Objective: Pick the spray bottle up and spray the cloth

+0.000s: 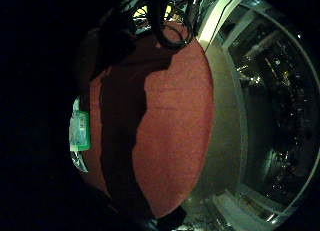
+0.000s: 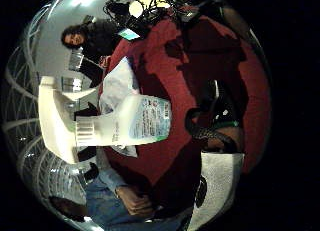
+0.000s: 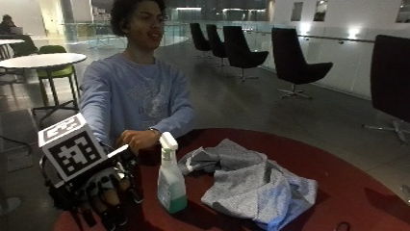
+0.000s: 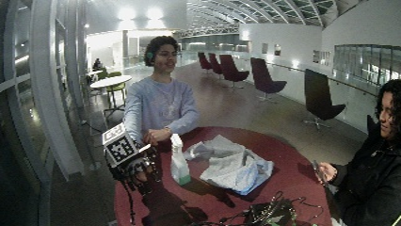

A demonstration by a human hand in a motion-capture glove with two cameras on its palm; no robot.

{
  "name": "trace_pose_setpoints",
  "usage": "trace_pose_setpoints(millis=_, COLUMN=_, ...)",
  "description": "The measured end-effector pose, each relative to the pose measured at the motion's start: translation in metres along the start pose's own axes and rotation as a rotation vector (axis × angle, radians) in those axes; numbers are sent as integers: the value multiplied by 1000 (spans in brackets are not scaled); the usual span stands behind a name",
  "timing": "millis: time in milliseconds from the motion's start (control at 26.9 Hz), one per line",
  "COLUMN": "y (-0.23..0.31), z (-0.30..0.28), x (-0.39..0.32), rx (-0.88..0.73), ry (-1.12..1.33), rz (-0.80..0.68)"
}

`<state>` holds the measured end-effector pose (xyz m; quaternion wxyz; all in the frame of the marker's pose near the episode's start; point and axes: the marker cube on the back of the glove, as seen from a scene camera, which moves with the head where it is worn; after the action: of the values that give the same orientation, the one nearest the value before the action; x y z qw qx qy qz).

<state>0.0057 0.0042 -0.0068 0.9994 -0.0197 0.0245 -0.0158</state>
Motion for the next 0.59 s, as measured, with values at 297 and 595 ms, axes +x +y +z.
trace_pose_setpoints(millis=297, y=5, z=7, x=-6, rx=-54, ry=-110, rz=-68)
trace_pose_setpoints(millis=595, y=26, z=32, x=-36, rx=-93, ry=-598, rz=-266)
